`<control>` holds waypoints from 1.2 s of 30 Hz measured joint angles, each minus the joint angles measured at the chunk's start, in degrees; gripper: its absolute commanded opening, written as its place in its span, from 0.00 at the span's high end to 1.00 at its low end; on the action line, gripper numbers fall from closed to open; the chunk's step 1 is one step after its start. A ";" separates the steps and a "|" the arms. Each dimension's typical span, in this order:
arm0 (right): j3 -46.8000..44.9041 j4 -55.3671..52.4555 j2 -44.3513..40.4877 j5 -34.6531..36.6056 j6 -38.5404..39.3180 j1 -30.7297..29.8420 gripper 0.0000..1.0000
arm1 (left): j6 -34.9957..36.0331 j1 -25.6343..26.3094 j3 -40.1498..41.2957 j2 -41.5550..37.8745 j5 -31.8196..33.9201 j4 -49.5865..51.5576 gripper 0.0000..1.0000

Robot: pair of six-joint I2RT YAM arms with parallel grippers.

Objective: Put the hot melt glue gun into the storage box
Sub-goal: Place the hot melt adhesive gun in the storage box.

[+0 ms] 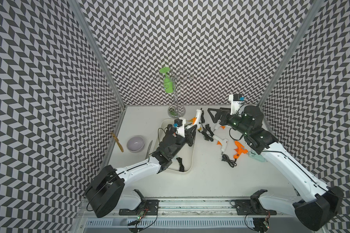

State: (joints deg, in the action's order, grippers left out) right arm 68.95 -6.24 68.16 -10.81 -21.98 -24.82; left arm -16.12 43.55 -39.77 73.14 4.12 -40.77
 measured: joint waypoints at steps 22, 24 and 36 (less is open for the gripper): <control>-8.83 0.52 -0.44 -4.68 5.16 1.05 0.01 | -3.23 -11.06 11.85 -4.81 -10.05 10.40 1.00; -9.77 0.37 -0.63 -4.63 5.44 1.07 0.01 | -4.26 -11.21 13.46 -2.10 -10.95 9.09 1.00; -11.69 0.24 -0.70 -4.66 6.64 1.79 0.01 | -9.68 -11.41 9.60 15.78 -18.64 3.19 1.00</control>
State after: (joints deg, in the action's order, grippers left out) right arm 57.25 -6.00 67.46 -15.46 -15.33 -23.03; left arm -25.80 32.14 -30.17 88.92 -14.52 -37.58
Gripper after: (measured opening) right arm 0.992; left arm 0.266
